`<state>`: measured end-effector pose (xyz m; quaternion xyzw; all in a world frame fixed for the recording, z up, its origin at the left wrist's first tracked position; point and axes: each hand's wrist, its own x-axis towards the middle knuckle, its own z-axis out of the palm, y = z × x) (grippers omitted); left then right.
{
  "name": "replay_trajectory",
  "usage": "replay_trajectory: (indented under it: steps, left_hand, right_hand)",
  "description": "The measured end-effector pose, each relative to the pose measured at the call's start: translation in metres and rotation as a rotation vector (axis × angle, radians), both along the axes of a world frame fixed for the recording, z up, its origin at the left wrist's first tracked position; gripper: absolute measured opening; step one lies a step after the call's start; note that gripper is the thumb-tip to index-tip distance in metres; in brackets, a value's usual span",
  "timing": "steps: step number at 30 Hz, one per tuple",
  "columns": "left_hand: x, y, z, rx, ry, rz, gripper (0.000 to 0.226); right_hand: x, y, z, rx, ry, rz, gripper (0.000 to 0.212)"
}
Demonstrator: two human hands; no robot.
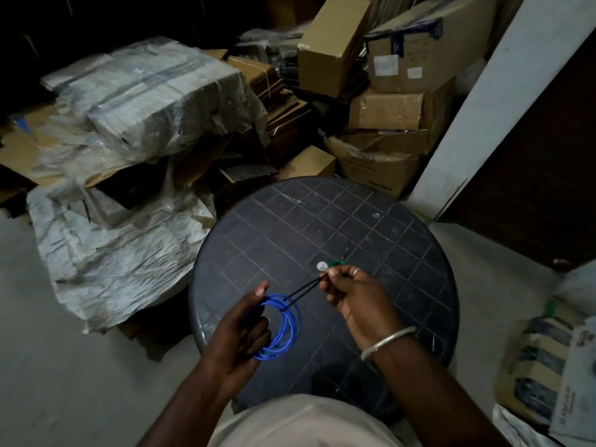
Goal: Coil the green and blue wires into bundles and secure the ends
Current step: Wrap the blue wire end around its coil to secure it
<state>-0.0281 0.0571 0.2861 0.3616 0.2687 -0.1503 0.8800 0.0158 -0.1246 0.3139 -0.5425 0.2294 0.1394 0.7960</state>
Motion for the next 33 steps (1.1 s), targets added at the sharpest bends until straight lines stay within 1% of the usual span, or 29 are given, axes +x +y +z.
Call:
replay_trajectory:
  steps: [2, 4, 5, 6, 8, 9, 11, 13, 14, 15, 17, 18, 20, 23, 24, 25, 27, 29, 31, 33]
  left_hand:
    - [-0.001, -0.002, -0.001, 0.130, -0.045, -0.027, 0.016]
    - [0.001, -0.004, 0.000, 0.268, -0.093, -0.042, 0.011]
    - [0.003, -0.004, -0.001, 0.307, -0.096, -0.034, 0.010]
    - [0.005, -0.002, -0.002, 0.324, -0.080, -0.012, 0.010]
    - [0.007, 0.005, -0.006, 0.318, -0.042, 0.052, 0.014]
    - [0.008, 0.008, -0.008, 0.308, -0.030, 0.079, 0.015]
    - [0.007, 0.012, -0.011, 0.293, -0.015, 0.107, 0.013]
    - [0.005, 0.017, -0.013, 0.266, -0.025, 0.120, 0.013]
    - [0.004, 0.019, -0.015, 0.262, -0.042, 0.115, 0.015]
    - [0.004, 0.021, -0.016, 0.266, -0.074, 0.096, 0.020]
    - [0.004, 0.019, -0.015, 0.286, -0.162, 0.033, 0.041]
    - [0.005, 0.015, -0.014, 0.297, -0.188, 0.002, 0.048]
    - [0.007, 0.008, -0.011, 0.287, -0.211, -0.051, 0.050]
    - [0.009, 0.008, -0.010, 0.201, -0.239, -0.125, 0.053]
    - [0.009, 0.009, -0.010, 0.173, -0.252, -0.162, 0.054]
    - [0.008, 0.010, -0.009, 0.152, -0.269, -0.211, 0.054]
    - [0.008, 0.008, -0.008, 0.151, -0.300, -0.315, 0.051]
    - [0.010, 0.001, -0.011, 0.168, -0.317, -0.353, 0.050]
    - [0.012, -0.003, -0.019, 0.151, -0.301, -0.283, 0.049]
    - [0.016, -0.003, -0.031, 0.115, -0.246, -0.154, 0.038]
  right_hand:
    - [0.005, -0.002, 0.003, -0.128, -0.003, 0.028, 0.022]
    - [0.006, 0.001, 0.005, -0.278, -0.070, 0.025, 0.020]
    - [0.006, 0.004, 0.005, -0.297, -0.099, 0.021, 0.017]
    - [0.005, 0.007, 0.006, -0.273, -0.115, 0.026, 0.013]
    - [0.003, 0.011, 0.008, -0.160, -0.091, 0.070, 0.007]
    - [0.003, 0.012, 0.009, -0.096, -0.054, 0.113, 0.008]
    - [0.001, 0.009, 0.010, 0.038, 0.004, 0.198, 0.016]
    - [0.000, 0.004, 0.010, 0.107, 0.003, 0.202, 0.019]
    - [0.000, 0.001, 0.011, 0.095, -0.010, 0.172, 0.019]
    - [0.002, -0.003, 0.011, 0.038, -0.034, 0.124, 0.018]
    - [0.007, -0.010, 0.011, -0.067, -0.084, 0.014, 0.018]
    - [0.010, -0.013, 0.011, -0.073, -0.095, -0.028, 0.017]
    - [0.016, -0.019, 0.015, 0.039, -0.048, -0.090, 0.019]
    - [0.026, -0.032, 0.024, 0.416, 0.194, -0.081, 0.024]
    - [0.031, -0.039, 0.026, 0.474, 0.262, -0.055, 0.026]
    - [0.037, -0.046, 0.026, 0.481, 0.305, -0.031, 0.026]
    - [0.049, -0.054, 0.018, 0.454, 0.329, -0.019, 0.026]
    - [0.054, -0.051, 0.005, 0.423, 0.307, -0.040, 0.026]
    - [0.056, -0.040, -0.014, 0.288, 0.214, -0.055, 0.023]
    - [0.051, -0.022, -0.035, 0.106, 0.141, -0.046, 0.019]
